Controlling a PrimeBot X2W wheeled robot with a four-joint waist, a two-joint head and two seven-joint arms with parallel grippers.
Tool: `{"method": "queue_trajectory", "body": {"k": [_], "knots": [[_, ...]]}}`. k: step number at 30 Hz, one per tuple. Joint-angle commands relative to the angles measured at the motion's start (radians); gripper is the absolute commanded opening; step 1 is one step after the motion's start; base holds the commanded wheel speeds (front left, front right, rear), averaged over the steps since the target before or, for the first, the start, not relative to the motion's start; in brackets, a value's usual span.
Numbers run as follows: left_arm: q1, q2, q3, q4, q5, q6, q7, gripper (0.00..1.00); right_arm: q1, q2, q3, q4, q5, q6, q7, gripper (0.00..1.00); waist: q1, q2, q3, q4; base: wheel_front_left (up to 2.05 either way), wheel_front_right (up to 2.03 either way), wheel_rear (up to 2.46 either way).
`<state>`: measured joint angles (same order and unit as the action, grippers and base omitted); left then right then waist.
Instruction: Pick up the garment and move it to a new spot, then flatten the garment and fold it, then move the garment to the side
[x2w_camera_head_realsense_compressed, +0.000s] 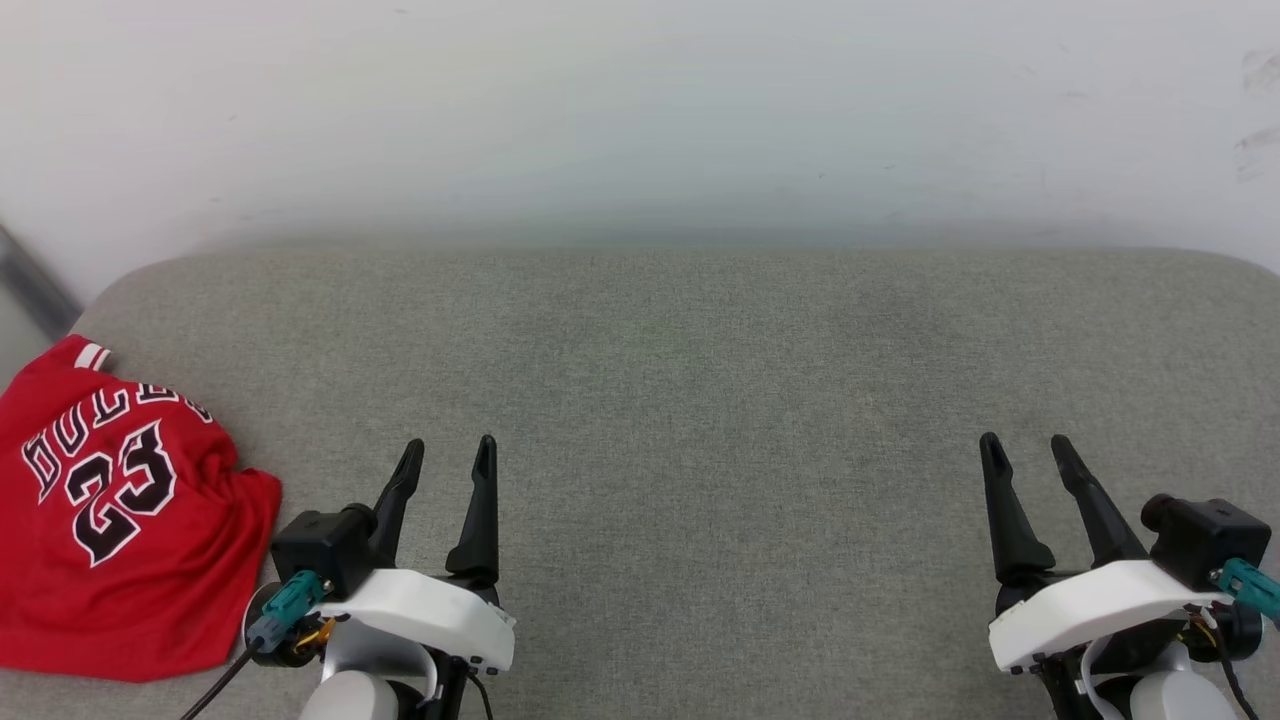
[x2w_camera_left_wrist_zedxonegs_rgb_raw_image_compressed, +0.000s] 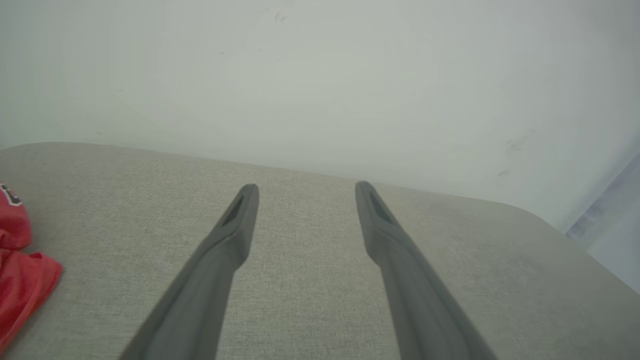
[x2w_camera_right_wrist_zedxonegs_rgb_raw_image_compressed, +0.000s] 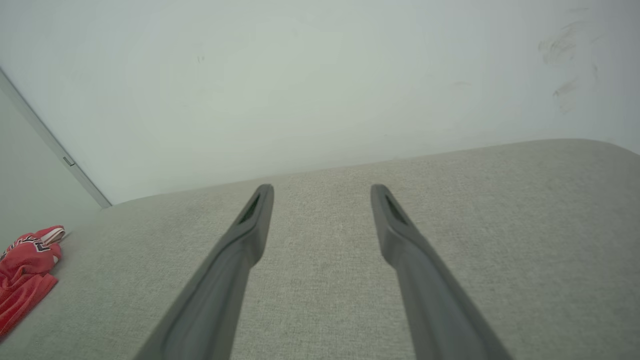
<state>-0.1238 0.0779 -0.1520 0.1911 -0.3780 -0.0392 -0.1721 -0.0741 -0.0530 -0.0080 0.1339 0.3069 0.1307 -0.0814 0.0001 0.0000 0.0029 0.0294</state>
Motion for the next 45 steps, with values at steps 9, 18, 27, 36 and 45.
{"method": "queue_trajectory", "body": {"k": [9,18,27,36,45], "knots": [[-0.022,0.007,-0.019,0.014,0.092,0.014,-0.028,1.0,0.006,0.003,-0.002,-0.023,-0.08,0.0,0.001,1.0,0.0,0.0,-0.002,0.0,0.0,0.0,0.0],[-0.028,0.005,-0.023,0.036,0.145,0.012,-0.045,1.0,0.011,0.003,-0.007,-0.028,-0.124,0.0,-0.013,1.0,0.0,0.0,-0.003,0.002,0.0,0.0,0.0],[-0.03,-0.002,-0.019,0.059,0.195,-0.001,-0.063,1.0,0.014,0.003,-0.014,-0.025,-0.163,0.0,-0.028,1.0,0.0,0.0,-0.003,0.003,0.0,0.0,0.0],[-0.033,-0.01,-0.014,0.076,0.248,-0.011,-0.08,1.0,0.012,0.004,-0.016,-0.02,-0.216,0.0,-0.047,1.0,-0.0001,0.0,-0.001,0.005,0.0,0.0,0.0],[-0.033,-0.016,-0.006,0.087,0.295,-0.02,-0.096,1.0,0.009,0.004,-0.014,-0.012,-0.258,0.0,-0.066,1.0,-0.0001,0.0,0.0,0.008,0.0,0.0,0.0]]}}
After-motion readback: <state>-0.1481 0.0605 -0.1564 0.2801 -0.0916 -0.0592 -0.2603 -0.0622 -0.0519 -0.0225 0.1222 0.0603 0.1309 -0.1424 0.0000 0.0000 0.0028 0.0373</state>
